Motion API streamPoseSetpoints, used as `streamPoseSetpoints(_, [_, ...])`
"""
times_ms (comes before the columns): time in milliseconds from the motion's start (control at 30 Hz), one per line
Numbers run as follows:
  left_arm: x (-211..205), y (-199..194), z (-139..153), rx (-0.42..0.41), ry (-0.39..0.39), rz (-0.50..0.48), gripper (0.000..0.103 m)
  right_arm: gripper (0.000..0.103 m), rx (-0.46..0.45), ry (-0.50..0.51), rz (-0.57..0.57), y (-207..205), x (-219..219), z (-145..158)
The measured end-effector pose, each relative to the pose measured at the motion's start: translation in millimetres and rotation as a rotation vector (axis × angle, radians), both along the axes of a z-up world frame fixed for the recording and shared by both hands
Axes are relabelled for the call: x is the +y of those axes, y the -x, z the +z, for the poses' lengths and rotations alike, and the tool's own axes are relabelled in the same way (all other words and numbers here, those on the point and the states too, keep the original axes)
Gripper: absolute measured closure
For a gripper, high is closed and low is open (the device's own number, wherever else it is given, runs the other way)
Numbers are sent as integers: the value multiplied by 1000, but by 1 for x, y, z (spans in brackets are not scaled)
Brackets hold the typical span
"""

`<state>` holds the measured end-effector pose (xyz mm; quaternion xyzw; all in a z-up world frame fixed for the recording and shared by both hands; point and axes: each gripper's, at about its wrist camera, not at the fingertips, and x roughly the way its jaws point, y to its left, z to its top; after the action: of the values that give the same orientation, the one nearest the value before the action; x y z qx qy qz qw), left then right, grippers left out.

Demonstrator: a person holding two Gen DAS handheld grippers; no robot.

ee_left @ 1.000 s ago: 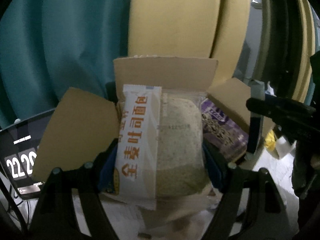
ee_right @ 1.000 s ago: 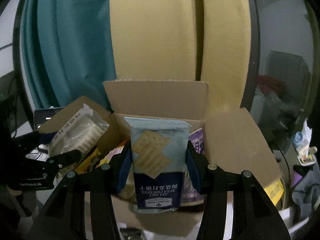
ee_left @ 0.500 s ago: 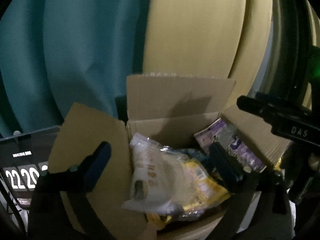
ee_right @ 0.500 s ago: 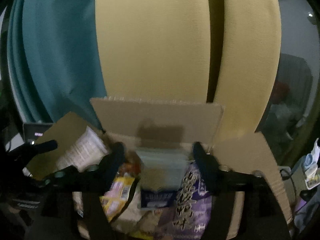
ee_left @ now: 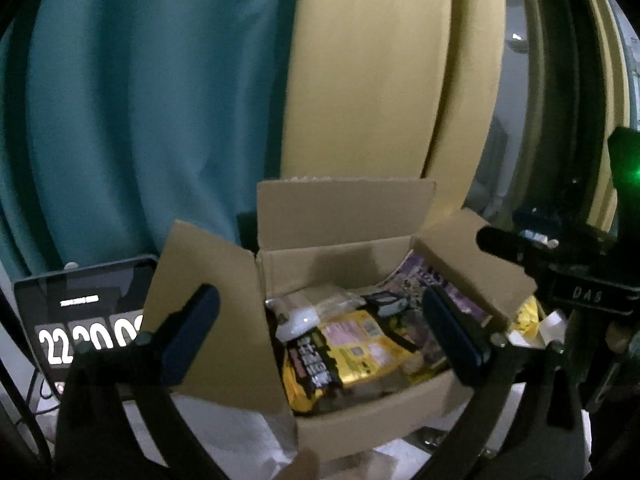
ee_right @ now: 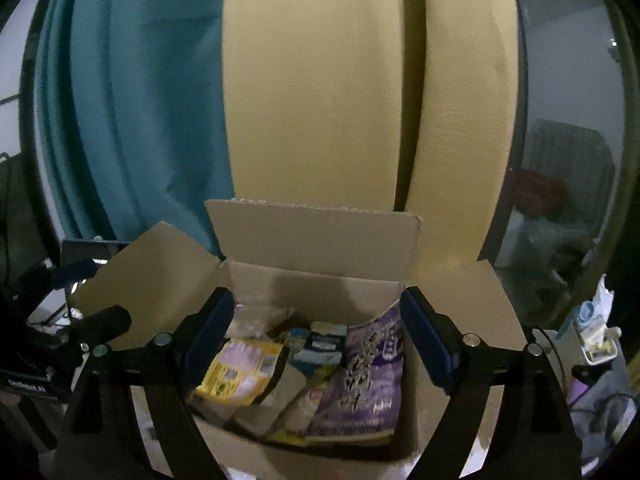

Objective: Organize snacks
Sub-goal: 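Withdraw both tools from the box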

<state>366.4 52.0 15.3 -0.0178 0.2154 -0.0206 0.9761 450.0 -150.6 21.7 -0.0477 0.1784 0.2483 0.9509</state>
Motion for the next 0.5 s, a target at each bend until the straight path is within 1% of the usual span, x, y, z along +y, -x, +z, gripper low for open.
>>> streamPoseSetpoints(267, [-11,47,6,-20,7,-14,1,16,-5,-5,-6,54,-21,-4])
streamPoseSetpoints(500, [-19,89,0,-24,19,-18,1,16,4,-2,-9,93,-36,-15])
